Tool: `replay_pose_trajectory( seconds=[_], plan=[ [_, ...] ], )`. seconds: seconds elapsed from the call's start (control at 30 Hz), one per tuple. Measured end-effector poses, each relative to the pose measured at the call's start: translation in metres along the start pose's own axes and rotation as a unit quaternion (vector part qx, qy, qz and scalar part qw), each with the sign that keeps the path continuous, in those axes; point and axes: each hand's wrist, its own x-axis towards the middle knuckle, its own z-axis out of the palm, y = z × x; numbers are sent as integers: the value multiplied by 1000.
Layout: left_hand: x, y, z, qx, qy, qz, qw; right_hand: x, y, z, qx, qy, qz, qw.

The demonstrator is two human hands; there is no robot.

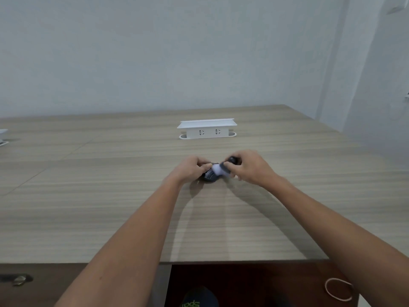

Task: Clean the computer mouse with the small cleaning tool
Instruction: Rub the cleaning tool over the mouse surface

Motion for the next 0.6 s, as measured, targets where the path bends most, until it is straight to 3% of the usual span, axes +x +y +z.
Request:
replay_pose_trajectory(
  seconds=[0.07, 0.17, 0.23, 0.37, 0.5, 0.6],
  plan=[
    [0, 1, 0, -2, 3, -5, 1000, 2, 2, -2, -34, 46, 11, 998],
    [1, -2, 0, -3, -4, -1, 1000, -6, -9, -5, 70, -25, -22, 997],
    [1, -4, 0, -9, -6, -5, 1000, -9, -11, -2, 81, -56, -20, 995],
    [-1, -3, 1, -3, 2, -2, 1000, -2, 1, -2, -4, 36, 20, 999],
    [-1, -7, 1, -15, 3, 5, 1000, -12, -9, -3, 96, -55, -8, 994],
    [-1, -7, 1, -16, 0, 5, 1000, -8, -2, -1, 36, -14, 19, 999]
  ],
)
